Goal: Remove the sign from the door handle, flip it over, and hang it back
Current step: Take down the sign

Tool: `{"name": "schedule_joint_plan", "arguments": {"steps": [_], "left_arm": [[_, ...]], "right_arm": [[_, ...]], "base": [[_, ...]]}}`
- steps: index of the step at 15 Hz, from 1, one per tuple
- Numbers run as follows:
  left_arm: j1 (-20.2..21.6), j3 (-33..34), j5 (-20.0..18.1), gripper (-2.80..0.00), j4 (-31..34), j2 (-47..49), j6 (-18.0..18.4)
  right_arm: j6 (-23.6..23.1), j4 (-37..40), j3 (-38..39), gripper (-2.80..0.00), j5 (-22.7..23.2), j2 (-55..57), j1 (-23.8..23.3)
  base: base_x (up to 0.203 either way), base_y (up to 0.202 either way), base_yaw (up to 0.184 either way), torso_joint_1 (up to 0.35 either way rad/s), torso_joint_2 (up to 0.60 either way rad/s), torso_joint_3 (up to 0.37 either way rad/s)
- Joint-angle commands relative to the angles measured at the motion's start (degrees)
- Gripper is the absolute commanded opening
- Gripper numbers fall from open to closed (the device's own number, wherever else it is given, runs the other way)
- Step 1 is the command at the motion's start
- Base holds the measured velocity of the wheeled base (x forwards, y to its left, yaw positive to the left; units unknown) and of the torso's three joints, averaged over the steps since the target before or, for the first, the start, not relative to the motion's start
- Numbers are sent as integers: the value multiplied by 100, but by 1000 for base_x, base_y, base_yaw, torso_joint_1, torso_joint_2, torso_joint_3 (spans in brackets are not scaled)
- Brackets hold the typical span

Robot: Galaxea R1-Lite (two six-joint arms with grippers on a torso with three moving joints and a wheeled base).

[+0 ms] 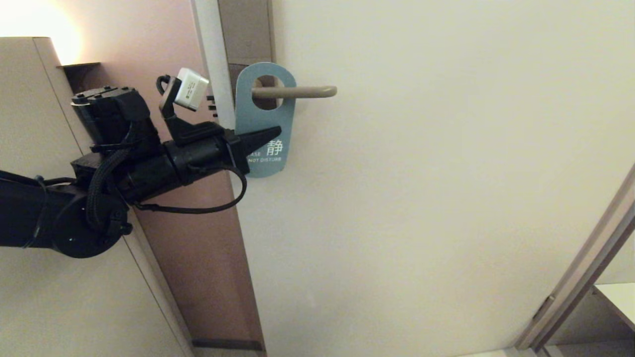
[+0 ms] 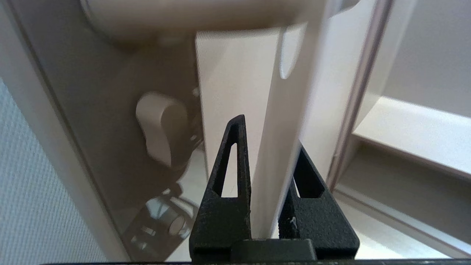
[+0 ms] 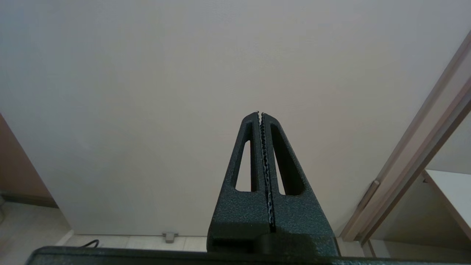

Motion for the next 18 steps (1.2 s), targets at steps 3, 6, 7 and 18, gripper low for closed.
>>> {"name": "schedule_joint_plan", "arguments": {"steps": [3, 6, 7, 18], "left_arm": [[-168, -1, 350, -280, 74, -3, 77], [-256, -1, 547, -280, 185, -128, 101], [-267, -1, 617, -280, 249, -161, 115], [-581, -1, 1485, -280, 645, -311, 420]], "right_arm": [[-1, 1, 0, -280, 5, 0, 0], [-3, 1, 0, -280, 7, 0, -4], [-4, 1, 0, -280, 5, 3, 0], [-1, 1, 0, -280, 0, 0, 0]], "base": [[0, 0, 0, 0, 0, 0], [0, 0, 0, 0, 0, 0], [0, 0, 0, 0, 0, 0], [0, 0, 0, 0, 0, 0]]}}
